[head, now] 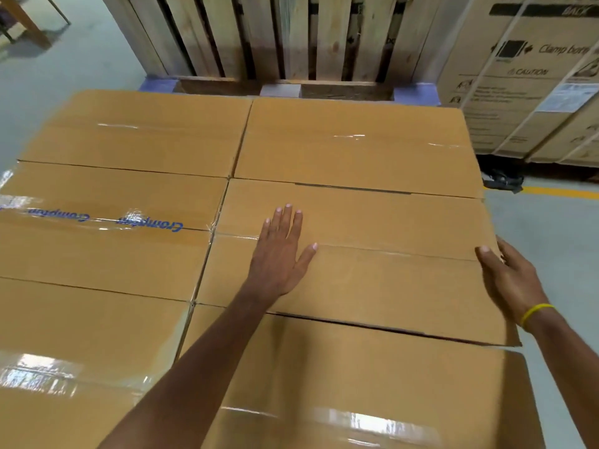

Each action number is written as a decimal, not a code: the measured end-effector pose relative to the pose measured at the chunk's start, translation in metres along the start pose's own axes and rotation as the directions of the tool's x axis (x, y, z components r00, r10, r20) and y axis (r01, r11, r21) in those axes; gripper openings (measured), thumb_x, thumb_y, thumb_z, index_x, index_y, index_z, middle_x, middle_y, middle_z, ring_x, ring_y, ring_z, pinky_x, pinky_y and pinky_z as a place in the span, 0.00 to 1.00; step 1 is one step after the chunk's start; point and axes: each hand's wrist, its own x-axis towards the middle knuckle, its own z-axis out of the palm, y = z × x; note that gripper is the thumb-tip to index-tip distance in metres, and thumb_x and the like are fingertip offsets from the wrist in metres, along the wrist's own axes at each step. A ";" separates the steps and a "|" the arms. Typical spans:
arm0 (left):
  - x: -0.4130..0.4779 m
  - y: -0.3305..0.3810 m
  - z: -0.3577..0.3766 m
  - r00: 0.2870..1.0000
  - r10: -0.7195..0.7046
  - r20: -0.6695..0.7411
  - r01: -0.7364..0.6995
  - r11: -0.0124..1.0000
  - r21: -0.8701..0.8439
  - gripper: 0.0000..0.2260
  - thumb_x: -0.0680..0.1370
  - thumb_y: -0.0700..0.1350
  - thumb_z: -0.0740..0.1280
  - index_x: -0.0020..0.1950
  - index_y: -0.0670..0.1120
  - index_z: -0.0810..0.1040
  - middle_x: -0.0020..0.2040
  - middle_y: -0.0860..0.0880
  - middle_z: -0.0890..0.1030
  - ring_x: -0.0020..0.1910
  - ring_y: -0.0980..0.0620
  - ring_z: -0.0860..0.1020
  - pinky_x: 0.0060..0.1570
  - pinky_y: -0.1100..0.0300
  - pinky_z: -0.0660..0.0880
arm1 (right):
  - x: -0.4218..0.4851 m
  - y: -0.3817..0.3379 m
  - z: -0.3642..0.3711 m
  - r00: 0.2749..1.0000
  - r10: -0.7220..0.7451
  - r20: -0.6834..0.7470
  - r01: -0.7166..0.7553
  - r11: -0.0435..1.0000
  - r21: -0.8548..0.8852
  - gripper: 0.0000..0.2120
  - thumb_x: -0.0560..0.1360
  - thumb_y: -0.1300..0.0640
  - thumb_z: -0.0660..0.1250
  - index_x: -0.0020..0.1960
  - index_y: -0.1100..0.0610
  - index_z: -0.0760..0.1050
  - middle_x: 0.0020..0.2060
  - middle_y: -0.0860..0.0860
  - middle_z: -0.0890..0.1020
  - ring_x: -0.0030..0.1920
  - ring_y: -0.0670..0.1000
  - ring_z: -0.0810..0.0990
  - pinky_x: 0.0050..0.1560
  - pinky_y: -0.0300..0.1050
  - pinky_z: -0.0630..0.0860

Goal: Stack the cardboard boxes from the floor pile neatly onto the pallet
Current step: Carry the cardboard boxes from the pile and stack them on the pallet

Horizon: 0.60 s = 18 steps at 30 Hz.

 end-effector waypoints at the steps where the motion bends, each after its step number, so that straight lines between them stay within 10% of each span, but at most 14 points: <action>1: -0.010 0.000 0.000 1.000 0.010 0.003 -0.010 1.000 -0.002 0.39 0.80 0.67 0.37 0.85 0.44 0.44 0.85 0.43 0.42 0.84 0.45 0.40 0.81 0.51 0.37 | -0.006 0.001 -0.002 0.999 0.030 -0.034 -0.030 0.999 0.021 0.26 0.80 0.45 0.66 0.74 0.54 0.71 0.67 0.52 0.78 0.65 0.50 0.76 0.64 0.45 0.69; 4: -0.052 0.009 0.012 0.995 0.090 -0.041 -0.090 0.996 -0.005 0.37 0.83 0.65 0.44 0.85 0.41 0.51 0.85 0.40 0.48 0.84 0.42 0.47 0.82 0.48 0.42 | -0.039 0.021 -0.019 0.989 0.138 -0.051 -0.134 0.988 0.077 0.46 0.62 0.24 0.70 0.70 0.52 0.77 0.64 0.51 0.81 0.61 0.49 0.78 0.67 0.50 0.71; 10: -0.120 0.058 0.039 0.953 0.292 -0.077 -0.293 0.956 -0.003 0.35 0.83 0.61 0.53 0.82 0.37 0.62 0.83 0.37 0.59 0.82 0.37 0.59 0.80 0.42 0.53 | -0.137 0.044 -0.024 0.997 0.075 -0.036 -0.080 0.983 -0.168 0.26 0.84 0.52 0.61 0.80 0.54 0.60 0.77 0.46 0.66 0.73 0.41 0.65 0.76 0.41 0.58; 18: -0.149 0.097 0.051 0.960 0.272 -0.073 -0.272 0.962 0.001 0.34 0.85 0.60 0.50 0.83 0.38 0.58 0.84 0.38 0.56 0.83 0.39 0.55 0.82 0.44 0.50 | -0.183 0.068 -0.030 0.984 0.143 -0.101 -0.165 0.952 -0.257 0.33 0.80 0.47 0.67 0.81 0.52 0.59 0.76 0.48 0.68 0.76 0.50 0.65 0.73 0.40 0.60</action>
